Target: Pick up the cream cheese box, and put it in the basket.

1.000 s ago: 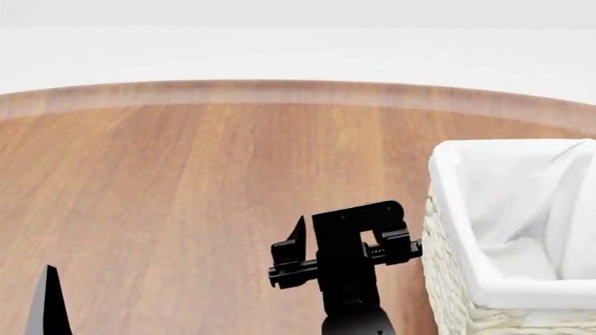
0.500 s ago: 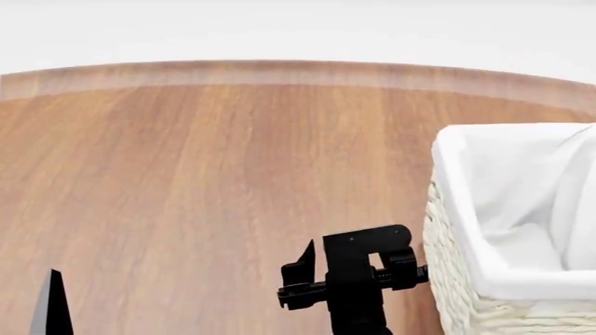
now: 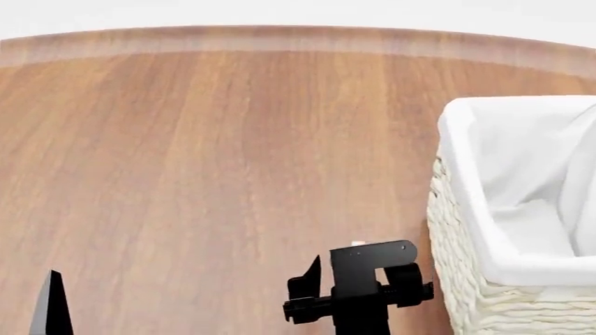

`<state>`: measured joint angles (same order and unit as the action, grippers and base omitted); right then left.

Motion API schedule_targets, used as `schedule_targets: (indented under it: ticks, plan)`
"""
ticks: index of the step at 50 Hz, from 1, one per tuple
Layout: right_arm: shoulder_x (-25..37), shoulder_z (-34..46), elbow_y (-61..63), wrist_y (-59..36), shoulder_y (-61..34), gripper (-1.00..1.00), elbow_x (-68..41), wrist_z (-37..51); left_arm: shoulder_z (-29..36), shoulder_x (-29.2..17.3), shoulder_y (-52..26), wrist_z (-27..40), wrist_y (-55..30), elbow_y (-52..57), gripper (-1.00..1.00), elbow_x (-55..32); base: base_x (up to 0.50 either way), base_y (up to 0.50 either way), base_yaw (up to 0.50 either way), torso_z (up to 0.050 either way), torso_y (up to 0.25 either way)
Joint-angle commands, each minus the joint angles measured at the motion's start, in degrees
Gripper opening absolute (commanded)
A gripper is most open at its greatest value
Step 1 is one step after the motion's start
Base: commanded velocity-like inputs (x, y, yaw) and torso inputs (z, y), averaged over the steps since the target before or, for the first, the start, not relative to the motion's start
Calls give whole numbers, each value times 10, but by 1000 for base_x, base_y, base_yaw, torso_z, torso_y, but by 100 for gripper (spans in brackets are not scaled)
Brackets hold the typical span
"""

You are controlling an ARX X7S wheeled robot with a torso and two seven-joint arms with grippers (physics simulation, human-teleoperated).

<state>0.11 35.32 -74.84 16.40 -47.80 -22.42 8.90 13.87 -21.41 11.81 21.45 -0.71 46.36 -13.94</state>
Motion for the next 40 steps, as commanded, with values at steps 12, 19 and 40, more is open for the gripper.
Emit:
schedule_targets:
  ticks: [12,19,40]
  plan:
    - [0,-57,-1,-8,21,100,32,-11,5,-2,-1,3,10,-8,100,1,0,0,0,0,0]
    - [0,-72,-1,-12,26,100,46,-13,6,-3,-1,4,12,-10,100,2,0,0,0,0,0]
    - [-1,-91,-1,-21,35,100,59,-15,8,-9,0,11,9,-5,100,-1,0,0,0,0,0]
